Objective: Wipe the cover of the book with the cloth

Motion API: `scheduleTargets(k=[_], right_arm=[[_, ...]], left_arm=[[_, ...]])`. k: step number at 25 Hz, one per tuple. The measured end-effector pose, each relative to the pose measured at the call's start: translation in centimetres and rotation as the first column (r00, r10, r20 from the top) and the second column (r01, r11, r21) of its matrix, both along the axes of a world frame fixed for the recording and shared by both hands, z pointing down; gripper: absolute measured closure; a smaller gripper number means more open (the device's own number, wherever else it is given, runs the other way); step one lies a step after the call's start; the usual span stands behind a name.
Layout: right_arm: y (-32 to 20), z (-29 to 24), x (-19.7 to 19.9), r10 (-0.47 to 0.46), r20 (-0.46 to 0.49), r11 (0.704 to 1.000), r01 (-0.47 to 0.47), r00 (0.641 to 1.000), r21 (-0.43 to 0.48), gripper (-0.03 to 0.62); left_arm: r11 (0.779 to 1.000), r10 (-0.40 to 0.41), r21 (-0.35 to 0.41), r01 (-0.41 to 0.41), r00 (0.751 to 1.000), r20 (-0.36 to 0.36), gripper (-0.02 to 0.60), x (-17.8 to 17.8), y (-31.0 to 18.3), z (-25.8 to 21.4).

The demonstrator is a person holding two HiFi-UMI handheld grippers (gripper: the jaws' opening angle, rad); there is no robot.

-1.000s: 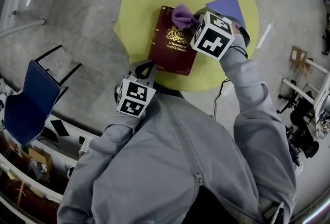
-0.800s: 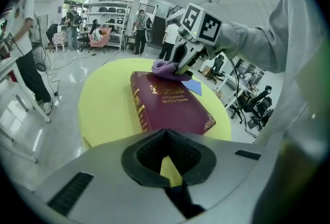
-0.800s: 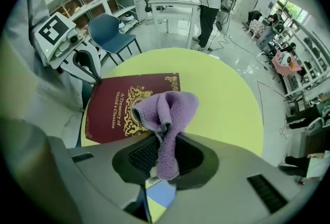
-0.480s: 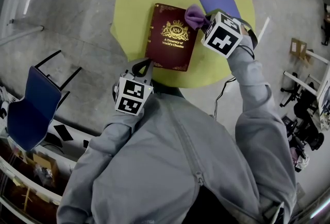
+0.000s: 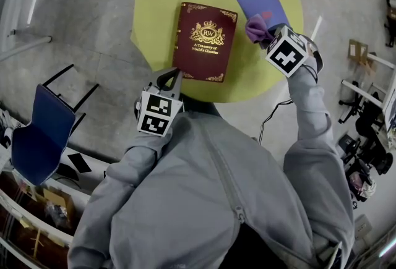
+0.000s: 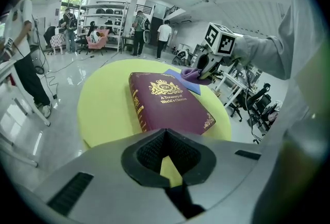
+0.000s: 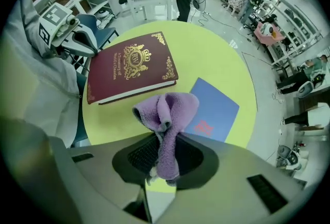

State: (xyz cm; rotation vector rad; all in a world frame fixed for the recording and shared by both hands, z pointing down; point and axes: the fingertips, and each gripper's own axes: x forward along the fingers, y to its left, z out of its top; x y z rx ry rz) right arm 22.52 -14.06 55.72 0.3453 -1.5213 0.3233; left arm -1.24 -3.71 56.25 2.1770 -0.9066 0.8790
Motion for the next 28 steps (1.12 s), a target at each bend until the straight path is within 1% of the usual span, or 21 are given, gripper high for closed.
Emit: scheduleTargets(k=[3,5,10,14,18,22,28], right_arm=[[0.2,-1.5,-0.8,0.020,0.043,0.999,-0.021,0.999,0.031,0.497],[0.0,-2.6,-2.3,0.008,0.080,0.998,-0.013,0.997,0.055,0.497],[-0.4,-5.1,-7.3,-0.076,0.167,0.992,0.057,0.983,0.113,0.497],[-0.5,-6.3,-11.3,-0.134,0.228,0.985,0.105,0.964,0.134,0.497],[-0.5,-6.2,-14.6,-0.178,0.270,0.980,0.145,0.946,0.136,0.497],[0.2,-5.5,-17.8,-0.238,0.295,0.970,0.212,0.925,0.120,0.497],[1.0,-4.2,-21.1,-0.294,0.317,0.956,0.283,0.902,0.084,0.497]], left_arm=[[1.000,0.003,0.004,-0.003,1.000,-0.001,0.565,0.0,0.0,-0.1],[1.000,0.002,0.006,-0.002,1.000,-0.004,0.563,0.0,0.0,-0.1],[1.000,0.002,0.006,-0.002,1.000,-0.005,0.565,0.1,0.0,-0.1],[1.000,0.002,0.002,-0.002,1.000,-0.005,0.565,0.0,0.0,-0.1],[1.000,0.000,-0.003,0.000,1.000,-0.007,0.565,0.0,0.0,0.0],[1.000,-0.008,0.000,0.008,1.000,-0.009,0.563,0.1,0.1,-0.3],[1.000,-0.019,0.002,0.019,1.000,-0.009,0.565,0.4,-0.1,-0.3]])
